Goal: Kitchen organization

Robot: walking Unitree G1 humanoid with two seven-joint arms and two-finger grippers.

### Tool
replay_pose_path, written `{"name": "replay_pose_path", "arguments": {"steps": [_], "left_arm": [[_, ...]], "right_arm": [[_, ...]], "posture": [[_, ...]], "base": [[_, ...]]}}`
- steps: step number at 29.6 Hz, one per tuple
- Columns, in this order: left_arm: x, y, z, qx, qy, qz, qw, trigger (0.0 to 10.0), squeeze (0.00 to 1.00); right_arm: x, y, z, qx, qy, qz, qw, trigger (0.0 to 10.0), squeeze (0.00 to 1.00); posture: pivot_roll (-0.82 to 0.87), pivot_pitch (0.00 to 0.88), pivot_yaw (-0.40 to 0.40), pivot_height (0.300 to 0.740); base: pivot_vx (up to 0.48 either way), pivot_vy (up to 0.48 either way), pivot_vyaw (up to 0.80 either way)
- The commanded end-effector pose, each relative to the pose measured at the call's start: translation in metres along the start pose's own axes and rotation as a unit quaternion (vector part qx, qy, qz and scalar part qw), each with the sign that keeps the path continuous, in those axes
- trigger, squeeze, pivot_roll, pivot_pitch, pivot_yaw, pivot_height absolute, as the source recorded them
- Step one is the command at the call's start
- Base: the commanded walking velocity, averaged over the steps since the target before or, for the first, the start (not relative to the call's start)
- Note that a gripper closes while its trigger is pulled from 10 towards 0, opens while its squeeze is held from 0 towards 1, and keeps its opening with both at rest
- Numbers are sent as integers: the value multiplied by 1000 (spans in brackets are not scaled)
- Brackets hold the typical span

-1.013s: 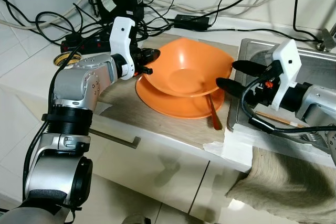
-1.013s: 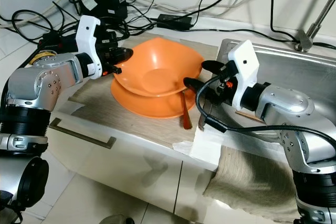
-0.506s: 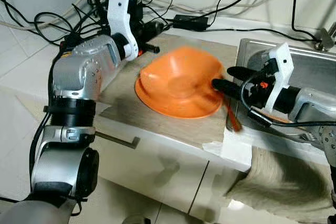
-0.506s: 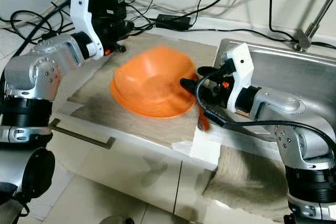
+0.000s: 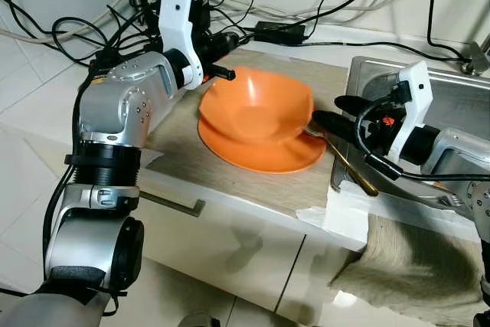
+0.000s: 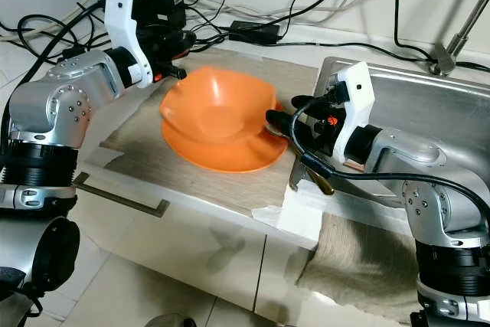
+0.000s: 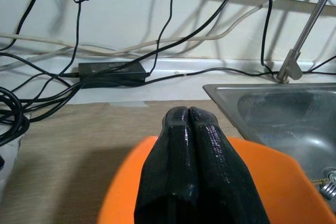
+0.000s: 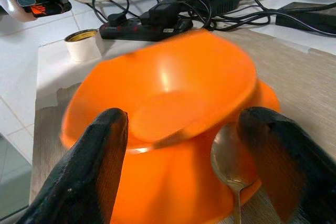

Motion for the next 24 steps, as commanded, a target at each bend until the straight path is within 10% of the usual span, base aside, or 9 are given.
{"name": "replay_pose_path", "arguments": {"steps": [1,9,10,24], "left_arm": [[-4,1,2,-2,7,0,1000,10000,0],[-11,-11,6,-47,20,6,999,10000,0],[-14,-15,8,-63,24,2,998,10000,1000],[-11,-41,16,-131,-3,1,991,10000,1000]], "right_arm": [[3,5,1,1,-8,2,1000,10000,0],[2,6,2,6,-5,-14,1000,10000,0],[2,6,3,7,-5,-15,1000,10000,0],[0,10,5,9,-6,-10,1000,10000,0]], "posture": [[-26,0,33,740],[-23,0,37,740],[-22,0,40,740],[-22,0,43,740]], "base": [[0,0,0],[0,0,0],[0,0,0],[0,0,0]]}}
Point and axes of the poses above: a point about 5 cm out from each wrist's last joint towards the gripper, its own z axis pointing back from the gripper into the wrist, its own y axis along the axis of the wrist's last joint, x = y × z, the point moved 3 cm from there along -z, pointing out of the wrist towards the gripper, and after that the axes turned 10 degrees about -z, right-handed, at the moved point
